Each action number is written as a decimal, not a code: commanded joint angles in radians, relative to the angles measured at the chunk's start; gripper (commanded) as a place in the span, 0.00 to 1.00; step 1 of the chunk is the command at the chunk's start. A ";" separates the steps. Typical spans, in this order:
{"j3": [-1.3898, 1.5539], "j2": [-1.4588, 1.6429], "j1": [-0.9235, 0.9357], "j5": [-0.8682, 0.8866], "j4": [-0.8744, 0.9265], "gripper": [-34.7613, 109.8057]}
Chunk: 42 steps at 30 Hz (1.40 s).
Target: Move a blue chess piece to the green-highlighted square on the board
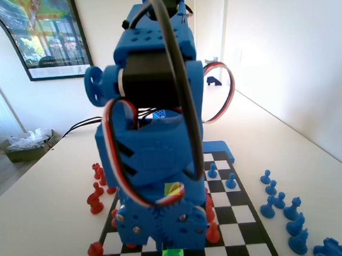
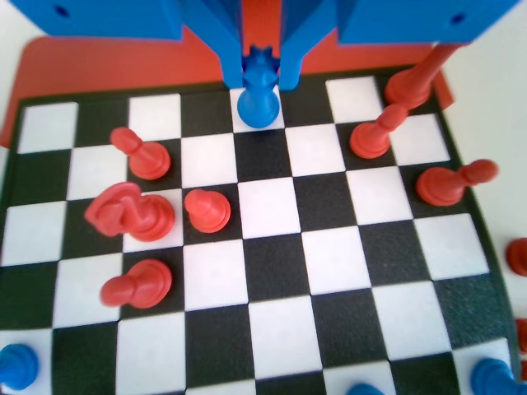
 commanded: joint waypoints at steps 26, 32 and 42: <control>-0.002 0.083 0.020 0.041 -0.064 0.36; 0.014 0.155 0.012 0.057 -0.032 0.36; -0.072 0.284 -0.006 0.063 0.169 0.33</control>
